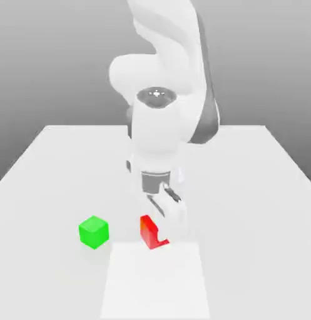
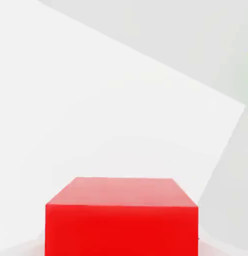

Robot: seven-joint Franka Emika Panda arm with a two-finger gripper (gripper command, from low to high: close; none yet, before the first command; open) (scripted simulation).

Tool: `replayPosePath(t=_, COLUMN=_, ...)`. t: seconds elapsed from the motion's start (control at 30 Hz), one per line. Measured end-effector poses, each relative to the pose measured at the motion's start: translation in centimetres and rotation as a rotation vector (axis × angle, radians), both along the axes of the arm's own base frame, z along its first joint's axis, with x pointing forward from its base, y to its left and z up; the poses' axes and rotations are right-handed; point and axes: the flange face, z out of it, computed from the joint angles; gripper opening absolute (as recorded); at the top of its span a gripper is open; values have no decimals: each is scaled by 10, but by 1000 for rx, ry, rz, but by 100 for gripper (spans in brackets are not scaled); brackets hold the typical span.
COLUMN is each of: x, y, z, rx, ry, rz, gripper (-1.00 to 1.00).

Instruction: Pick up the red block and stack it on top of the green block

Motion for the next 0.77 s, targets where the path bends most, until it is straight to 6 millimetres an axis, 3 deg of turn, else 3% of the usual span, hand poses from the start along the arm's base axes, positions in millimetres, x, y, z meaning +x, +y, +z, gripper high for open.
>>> replayPosePath(t=0.17, x=-20, y=-62, z=17, rx=-9, ry=4, rz=-406, gripper=-100)
replayPosePath(t=0.37, x=-60, y=-129, z=33, rx=-1, ry=-1, rz=-929, gripper=-100)
replayPosePath(t=0.47, x=-68, y=-143, z=20, rx=-4, ry=-2, rz=-1034, gripper=-100)
replayPosePath(t=0.63, x=-69, y=-144, z=-16, rx=-2, ry=-2, rz=-1048, gripper=-100)
replayPosePath(t=0.67, x=-70, y=-143, z=-24, rx=1, ry=-3, rz=-1047, gripper=100)
replayPosePath(t=0.77, x=-70, y=-143, z=-24, rx=1, ry=-3, rz=-1047, gripper=100)
